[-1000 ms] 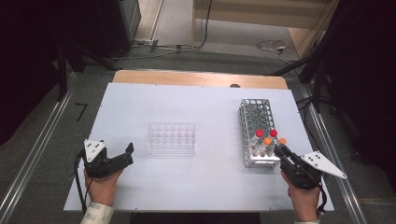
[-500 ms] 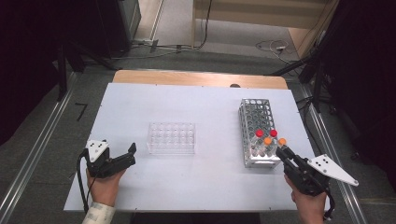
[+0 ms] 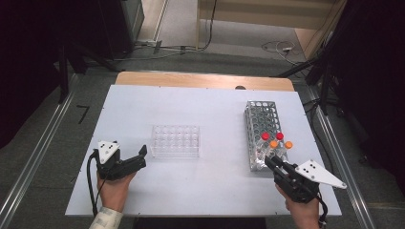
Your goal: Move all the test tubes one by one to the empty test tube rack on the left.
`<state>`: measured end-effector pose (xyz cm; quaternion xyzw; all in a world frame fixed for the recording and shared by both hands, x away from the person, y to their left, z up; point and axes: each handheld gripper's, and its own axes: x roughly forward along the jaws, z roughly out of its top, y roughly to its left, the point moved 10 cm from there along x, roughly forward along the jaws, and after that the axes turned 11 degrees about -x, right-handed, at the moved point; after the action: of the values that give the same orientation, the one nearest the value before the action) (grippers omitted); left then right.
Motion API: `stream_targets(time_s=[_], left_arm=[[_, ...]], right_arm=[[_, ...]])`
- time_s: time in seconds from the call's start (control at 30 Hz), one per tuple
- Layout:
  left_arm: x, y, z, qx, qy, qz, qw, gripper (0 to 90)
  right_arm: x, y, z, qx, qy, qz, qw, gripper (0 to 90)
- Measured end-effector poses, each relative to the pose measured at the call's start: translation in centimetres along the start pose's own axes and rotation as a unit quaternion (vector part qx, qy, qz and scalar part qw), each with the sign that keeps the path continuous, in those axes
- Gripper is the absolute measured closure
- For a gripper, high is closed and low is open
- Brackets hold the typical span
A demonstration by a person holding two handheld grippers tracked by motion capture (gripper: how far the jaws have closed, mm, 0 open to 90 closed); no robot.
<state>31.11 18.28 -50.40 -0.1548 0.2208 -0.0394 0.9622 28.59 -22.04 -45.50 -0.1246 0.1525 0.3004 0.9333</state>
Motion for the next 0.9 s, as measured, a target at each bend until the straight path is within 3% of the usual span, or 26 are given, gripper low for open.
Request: stream_targets(time_s=[0.17, 0.4, 0.57, 0.9], left_arm=[[0.0, -1.6, 0.1, 0.004, 0.003, -0.022, 0.9998, 2.7], [-0.2, -5.5, 0.1, 0.031, 0.007, -0.068, 0.9972, 5.6], [0.1, -6.3, -0.2, 0.029, 0.021, -0.083, 0.9960, 5.7], [0.0, -8.3, -0.1, 0.053, 0.033, -0.103, 0.9927, 6.2]], right_arm=[[1.1, 1.6, 0.1, -0.006, 0.005, 0.025, 0.9997, 73.5], [2.8, 3.6, 0.5, -0.023, 0.010, 0.050, 0.9984, 73.6], [3.8, 4.4, 0.5, -0.032, 0.016, 0.060, 0.9976, 73.6], [6.2, 6.4, 0.6, -0.037, 0.027, 0.088, 0.9951, 73.6]])
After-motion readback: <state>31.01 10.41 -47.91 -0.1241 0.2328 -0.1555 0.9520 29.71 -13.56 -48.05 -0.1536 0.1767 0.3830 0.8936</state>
